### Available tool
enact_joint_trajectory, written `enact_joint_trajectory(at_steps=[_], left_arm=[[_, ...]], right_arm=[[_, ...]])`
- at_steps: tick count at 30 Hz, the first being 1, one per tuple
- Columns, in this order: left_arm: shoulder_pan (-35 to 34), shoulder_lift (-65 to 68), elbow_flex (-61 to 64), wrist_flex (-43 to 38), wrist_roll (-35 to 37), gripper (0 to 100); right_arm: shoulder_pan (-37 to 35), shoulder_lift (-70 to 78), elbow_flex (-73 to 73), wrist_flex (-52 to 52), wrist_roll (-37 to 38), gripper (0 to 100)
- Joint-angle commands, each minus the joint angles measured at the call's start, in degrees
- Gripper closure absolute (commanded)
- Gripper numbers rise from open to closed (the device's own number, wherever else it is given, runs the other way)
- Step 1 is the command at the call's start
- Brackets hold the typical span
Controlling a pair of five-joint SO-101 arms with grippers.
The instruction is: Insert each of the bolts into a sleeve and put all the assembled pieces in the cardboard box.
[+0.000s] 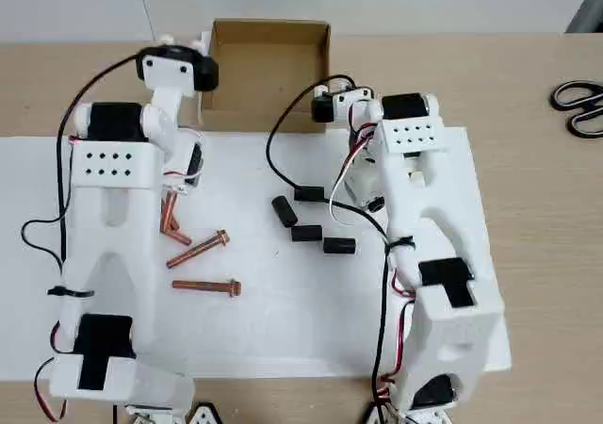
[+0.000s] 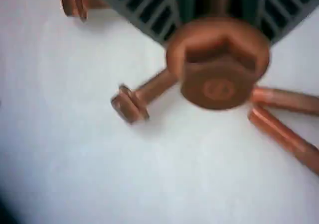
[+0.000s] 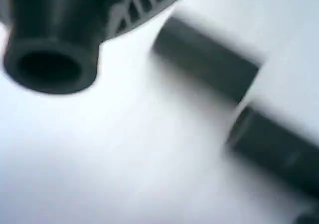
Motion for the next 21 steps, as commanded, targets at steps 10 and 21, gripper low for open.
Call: enact_joint_trajectory(at_steps=[10, 21], left_arm=[[8.7, -16.1, -3.9, 0.9, 7.5, 100], [5.4, -30.3, -3.6, 0.6, 11.5, 100]], right_arm=[[4.6, -20.2, -2.6, 5.5, -10.8, 99.5], [4.3, -36.5, 5.9, 5.2, -11.1, 99.5]])
